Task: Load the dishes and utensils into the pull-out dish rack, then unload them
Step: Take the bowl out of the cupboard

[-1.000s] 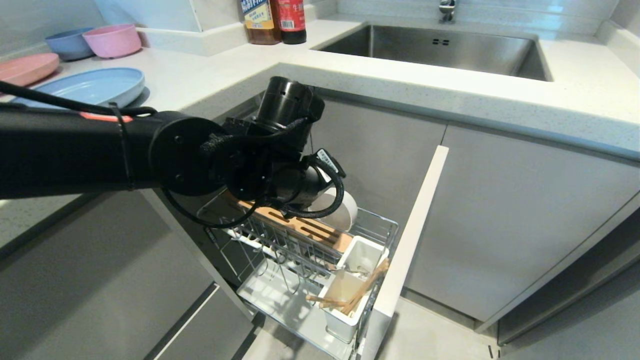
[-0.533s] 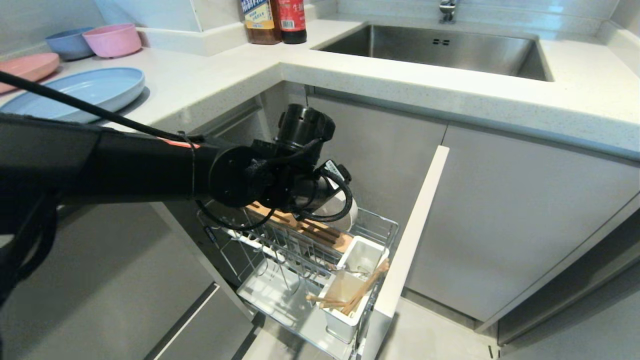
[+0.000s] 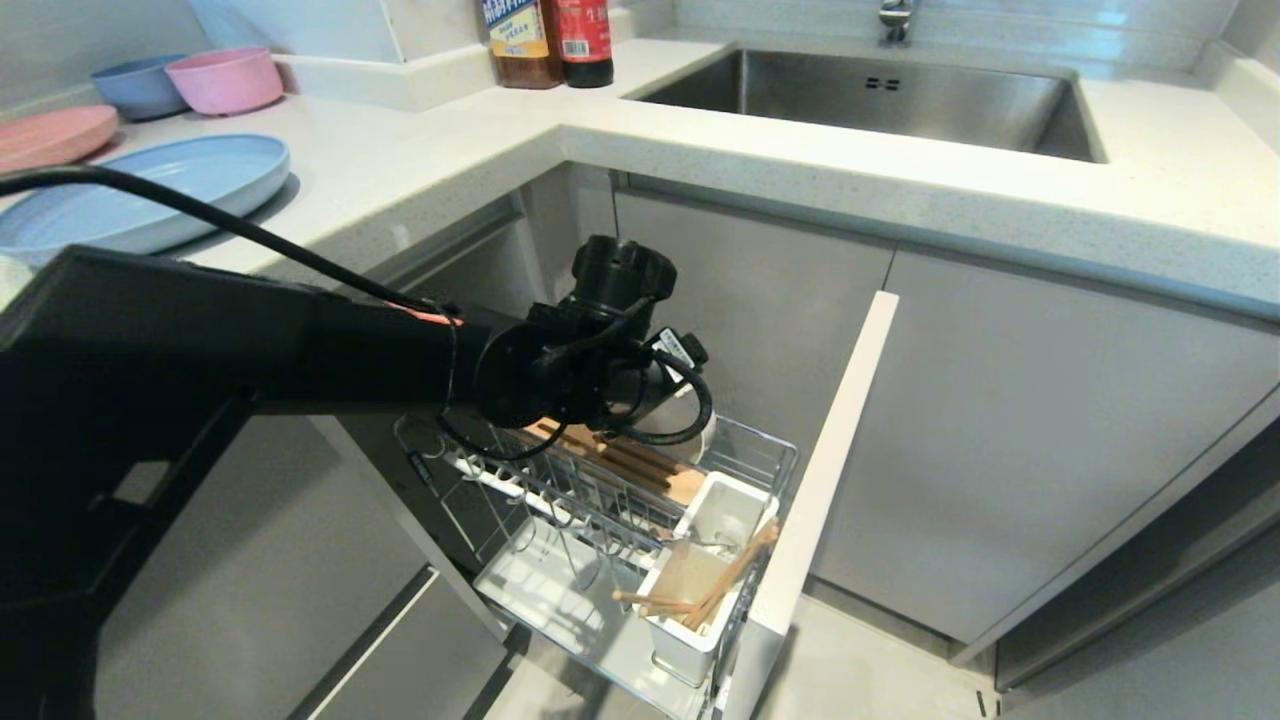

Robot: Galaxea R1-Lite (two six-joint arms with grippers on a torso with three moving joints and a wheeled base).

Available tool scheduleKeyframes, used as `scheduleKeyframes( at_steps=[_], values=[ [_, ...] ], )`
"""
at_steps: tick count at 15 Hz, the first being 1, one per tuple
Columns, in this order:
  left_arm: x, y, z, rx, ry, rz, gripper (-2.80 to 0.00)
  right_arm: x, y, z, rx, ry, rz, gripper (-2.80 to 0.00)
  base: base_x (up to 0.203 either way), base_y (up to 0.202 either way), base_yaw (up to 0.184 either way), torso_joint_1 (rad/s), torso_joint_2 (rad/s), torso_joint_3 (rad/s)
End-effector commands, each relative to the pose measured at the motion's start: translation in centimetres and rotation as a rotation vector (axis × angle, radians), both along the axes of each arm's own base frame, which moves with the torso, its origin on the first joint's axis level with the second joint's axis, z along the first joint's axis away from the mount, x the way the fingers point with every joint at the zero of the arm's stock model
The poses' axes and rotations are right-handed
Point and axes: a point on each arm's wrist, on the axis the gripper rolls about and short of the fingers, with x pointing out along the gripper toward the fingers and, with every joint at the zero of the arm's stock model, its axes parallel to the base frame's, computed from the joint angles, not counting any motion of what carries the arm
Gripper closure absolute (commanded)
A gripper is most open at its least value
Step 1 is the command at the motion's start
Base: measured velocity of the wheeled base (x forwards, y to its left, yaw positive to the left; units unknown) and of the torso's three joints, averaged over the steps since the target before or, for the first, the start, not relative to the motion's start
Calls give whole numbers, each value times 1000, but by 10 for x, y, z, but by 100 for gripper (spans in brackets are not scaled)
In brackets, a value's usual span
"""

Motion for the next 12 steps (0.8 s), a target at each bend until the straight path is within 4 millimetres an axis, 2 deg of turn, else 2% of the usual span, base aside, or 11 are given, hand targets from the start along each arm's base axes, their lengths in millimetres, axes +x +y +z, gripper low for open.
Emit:
scheduleKeyframes(
  at_steps=[1,9,10,11,12],
  values=[
    [4,-4,-7,2,13,-2,-280,0,0,0,0,3,0,0,0,0,0,0,0,0],
    [13,-8,-14,-28,40,-63,-280,0,0,0,0,3,0,0,0,0,0,0,0,0],
    [13,-8,-15,-12,37,-75,-39,0,0,0,0,2,0,0,0,0,0,0,0,0],
    [14,-8,-16,-5,36,-80,0,0,0,0,0,1,0,0,0,0,0,0,0,0],
    [14,-8,-16,-6,37,-82,0,0,0,0,0,0,0,0,0,0,0,0,0,0]
  ],
)
